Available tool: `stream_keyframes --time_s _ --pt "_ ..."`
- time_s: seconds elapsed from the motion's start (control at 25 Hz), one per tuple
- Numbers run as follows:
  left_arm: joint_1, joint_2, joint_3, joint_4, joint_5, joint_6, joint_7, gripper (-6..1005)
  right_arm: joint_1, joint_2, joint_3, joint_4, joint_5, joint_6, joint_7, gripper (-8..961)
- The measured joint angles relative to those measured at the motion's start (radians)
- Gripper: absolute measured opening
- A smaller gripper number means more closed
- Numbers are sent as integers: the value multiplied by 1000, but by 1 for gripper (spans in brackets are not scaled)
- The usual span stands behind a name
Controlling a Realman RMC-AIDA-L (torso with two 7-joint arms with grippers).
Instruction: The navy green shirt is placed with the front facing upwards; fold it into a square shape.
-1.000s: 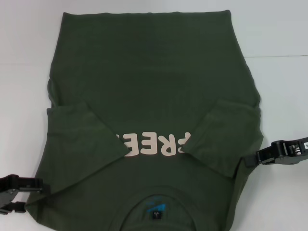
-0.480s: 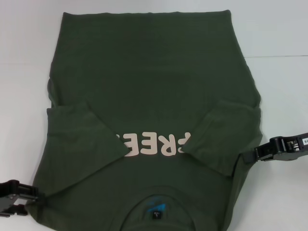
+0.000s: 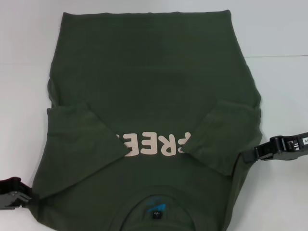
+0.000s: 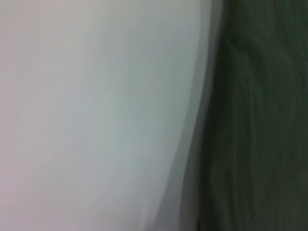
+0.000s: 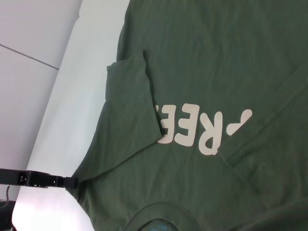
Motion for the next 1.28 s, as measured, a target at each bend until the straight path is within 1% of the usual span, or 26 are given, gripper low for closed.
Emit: stream_keyframes --time_s 0.32,0.48,0.6,0.72,0.76,0.84,0.88,0.92,0.96,1.12,1.28 --pt "-5 4 0 -28 -7 -8 40 21 -11 1 4 5 15 1 -14 41" --pt "-1 1 -7 -35 -34 -11 130 21 -27 1 6 7 38 -1 -57 41" --pt "9 -2 -21 -41 -65 -20 214 22 -56 1 11 9 71 -3 -123 42" --pt "21 -2 -67 -61 -99 -27 317 22 -97 12 17 11 108 3 -207 42" --pt "27 -1 -95 -74 -116 -27 374 22 -111 17 23 13 118 7 -234 42" --pt "34 1 -136 -99 -134 -27 450 22 -143 27 50 28 149 13 -312 42" --pt "39 3 -164 -116 -142 -26 509 22 -159 31 69 41 170 13 -356 42" --pt "47 5 -206 -140 -147 -25 607 23 -175 33 88 58 191 13 -402 42" --pt "47 5 -206 -140 -147 -25 607 23 -189 33 105 75 211 10 -449 41" --pt "69 4 -263 -161 -166 -19 781 23 -238 37 156 128 259 9 -599 41" --pt "93 -4 -269 -175 -178 -13 930 21 -277 61 184 147 263 19 -763 40"
